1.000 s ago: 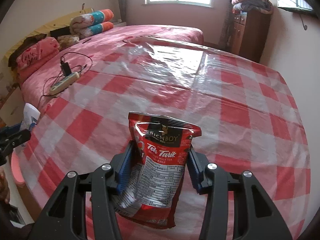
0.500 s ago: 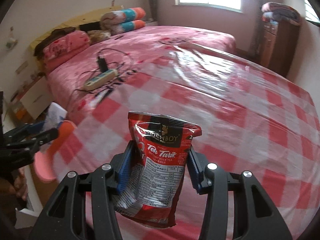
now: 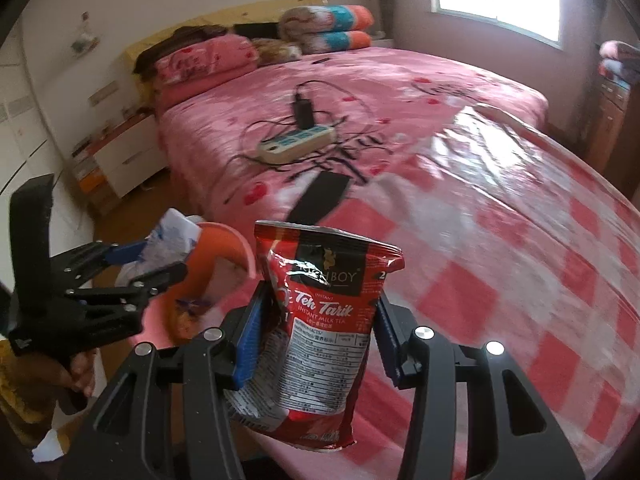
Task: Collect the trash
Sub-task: 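Carry the yogurt bottle with the left gripper while the right carries the sachet to the bucket, then open both grippers to drop the yogurt bottle and sachet into the bucket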
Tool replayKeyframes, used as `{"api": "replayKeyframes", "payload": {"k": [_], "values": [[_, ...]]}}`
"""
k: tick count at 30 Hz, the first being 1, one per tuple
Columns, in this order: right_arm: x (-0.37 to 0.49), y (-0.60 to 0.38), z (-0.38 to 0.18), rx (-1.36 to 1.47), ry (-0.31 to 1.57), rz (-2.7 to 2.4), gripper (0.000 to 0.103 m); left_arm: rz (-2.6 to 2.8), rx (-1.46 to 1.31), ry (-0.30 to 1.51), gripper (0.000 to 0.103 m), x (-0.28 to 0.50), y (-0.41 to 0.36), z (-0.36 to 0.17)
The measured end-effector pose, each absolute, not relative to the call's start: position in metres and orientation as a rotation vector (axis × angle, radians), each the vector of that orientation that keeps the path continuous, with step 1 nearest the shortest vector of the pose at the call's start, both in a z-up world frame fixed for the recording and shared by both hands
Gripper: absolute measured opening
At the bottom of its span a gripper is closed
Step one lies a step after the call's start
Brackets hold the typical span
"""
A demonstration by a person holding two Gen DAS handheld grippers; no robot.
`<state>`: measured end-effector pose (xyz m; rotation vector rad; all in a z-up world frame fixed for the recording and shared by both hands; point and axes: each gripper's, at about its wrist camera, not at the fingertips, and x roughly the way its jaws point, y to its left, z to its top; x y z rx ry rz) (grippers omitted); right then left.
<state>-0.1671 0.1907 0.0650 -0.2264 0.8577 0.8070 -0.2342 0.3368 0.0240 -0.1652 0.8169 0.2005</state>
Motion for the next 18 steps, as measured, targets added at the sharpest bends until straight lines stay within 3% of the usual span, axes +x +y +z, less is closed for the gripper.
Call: {"api": "replayKeyframes", "payload": {"k": [18], "values": [[-0.19,0.295,0.046,-0.331,0.897,0.996,0.05,0.334,-0.213,0.899,0.062,-0.249,0.387,-0.016]]}}
